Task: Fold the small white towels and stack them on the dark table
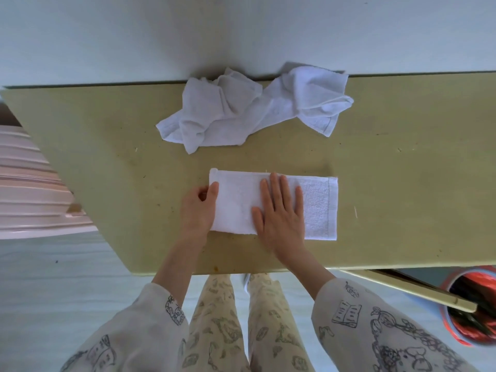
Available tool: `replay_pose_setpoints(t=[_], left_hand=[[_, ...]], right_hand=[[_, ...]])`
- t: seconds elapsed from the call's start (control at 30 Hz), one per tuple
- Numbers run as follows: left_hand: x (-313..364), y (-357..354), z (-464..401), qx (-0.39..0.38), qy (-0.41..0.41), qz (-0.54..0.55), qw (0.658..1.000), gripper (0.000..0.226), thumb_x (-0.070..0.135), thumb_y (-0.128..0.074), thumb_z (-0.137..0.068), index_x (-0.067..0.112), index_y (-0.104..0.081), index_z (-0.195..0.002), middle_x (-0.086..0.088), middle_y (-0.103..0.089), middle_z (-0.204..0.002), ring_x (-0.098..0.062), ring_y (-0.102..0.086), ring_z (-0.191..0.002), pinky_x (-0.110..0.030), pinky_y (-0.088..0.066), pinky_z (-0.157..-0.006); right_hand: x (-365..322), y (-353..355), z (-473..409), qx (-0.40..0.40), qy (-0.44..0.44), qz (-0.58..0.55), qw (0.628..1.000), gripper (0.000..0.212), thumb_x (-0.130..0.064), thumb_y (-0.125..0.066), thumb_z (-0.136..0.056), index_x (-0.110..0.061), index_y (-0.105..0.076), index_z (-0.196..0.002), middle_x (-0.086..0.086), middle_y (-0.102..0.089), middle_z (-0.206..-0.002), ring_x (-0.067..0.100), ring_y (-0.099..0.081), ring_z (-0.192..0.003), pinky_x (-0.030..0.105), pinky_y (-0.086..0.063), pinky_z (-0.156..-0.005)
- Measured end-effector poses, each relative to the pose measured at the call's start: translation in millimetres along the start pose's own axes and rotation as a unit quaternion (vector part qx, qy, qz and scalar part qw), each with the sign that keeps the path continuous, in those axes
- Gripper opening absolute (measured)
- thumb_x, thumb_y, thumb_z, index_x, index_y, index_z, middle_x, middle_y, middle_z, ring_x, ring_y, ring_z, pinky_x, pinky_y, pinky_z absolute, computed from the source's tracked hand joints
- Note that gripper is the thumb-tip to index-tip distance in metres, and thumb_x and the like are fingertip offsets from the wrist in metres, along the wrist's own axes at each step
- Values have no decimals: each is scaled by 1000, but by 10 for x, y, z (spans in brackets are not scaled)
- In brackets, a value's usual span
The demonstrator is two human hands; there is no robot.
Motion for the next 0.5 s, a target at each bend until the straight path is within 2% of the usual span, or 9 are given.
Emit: replay_pose_setpoints(t=[0.07,0.1,0.17,0.2,0.23,0.3,0.37,0.43,0.5], left_hand=[[192,46,81,27,-70,-26,997,27,34,-50,-92,8,-59,-96,6,-54,-75,-14,-52,-74,-17,-37,-59],[315,59,155,37,-112,-30,993,21,32,-52,-92,12,-58,-94,8,-53,-72,-10,-51,-69,-13,-38,-57],[579,38,363,49,-187,-36,981,11,29,-54,-91,18,-55,-90,10,-51,-68,-5,-47,-61,-8,-39,-56],[685,0,463,51,-216,-39,974,9,27,-56,-90,19,-54,-88,10,-50,-66,-5,-46,-59,-8,-38,-56],[781,-84,552,48,-242,-44,968,8,25,-57,-90,19,-53,-86,11,-49,-63,-5,-46,-57,-9,-38,-56],[907,-337,677,32,-283,-61,957,8,22,-58,-89,17,-55,-84,11,-48,-60,-5,-45,-54,-11,-37,-55],[934,-655,731,0,-301,-83,950,8,21,-59,-88,14,-58,-86,13,-46,-57,-4,-44,-51,-11,-36,-52],[876,-1005,757,-47,-300,-124,945,10,23,-55,-90,14,-58,-91,13,-48,-59,-5,-49,-55,-12,-36,-54],[801,-1279,784,-86,-297,-160,938,16,25,-51,-92,13,-58,-99,8,-54,-70,-12,-53,-66,-21,-41,-62]], right_hand=[[16,92,-17,11,-2,-75,997,56,-36,-31,-92,-8,-37,-140,13,-32,-150,24,-20,-141,47,-10,-114],[47,192,-21,25,-13,-149,988,53,-32,-32,-93,-9,-38,-140,11,-33,-150,21,-21,-141,42,-11,-116],[206,426,12,48,-71,-313,946,43,-19,-37,-96,-10,-42,-139,4,-37,-147,10,-25,-138,22,-19,-115],[323,547,56,70,-109,-364,923,38,-13,-40,-97,-10,-47,-135,-1,-42,-141,6,-32,-133,12,-25,-109],[478,654,118,92,-157,-401,898,33,-8,-43,-96,-11,-53,-128,-5,-50,-131,7,-44,-125,9,-33,-102],[801,739,261,105,-259,-479,832,25,-5,-44,-95,-14,-62,-109,-6,-63,-104,16,-62,-98,21,-50,-87],[1029,692,373,84,-322,-538,774,21,-5,-45,-94,-14,-63,-98,-1,-66,-85,20,-64,-79,30,-54,-74],[1182,631,450,62,-351,-552,754,19,-5,-46,-94,-11,-64,-94,3,-65,-77,21,-63,-70,32,-55,-71],[1269,557,491,42,-369,-554,745,19,-7,-47,-93,-7,-66,-95,4,-65,-74,19,-63,-66,32,-55,-72]])
Point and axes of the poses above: each hand's wrist, its own z-axis away from the middle knuckle, its own y-axis out of the back of the hand, x = y × z, the point moved 8 cm from there along -z, towards the middle knuckle
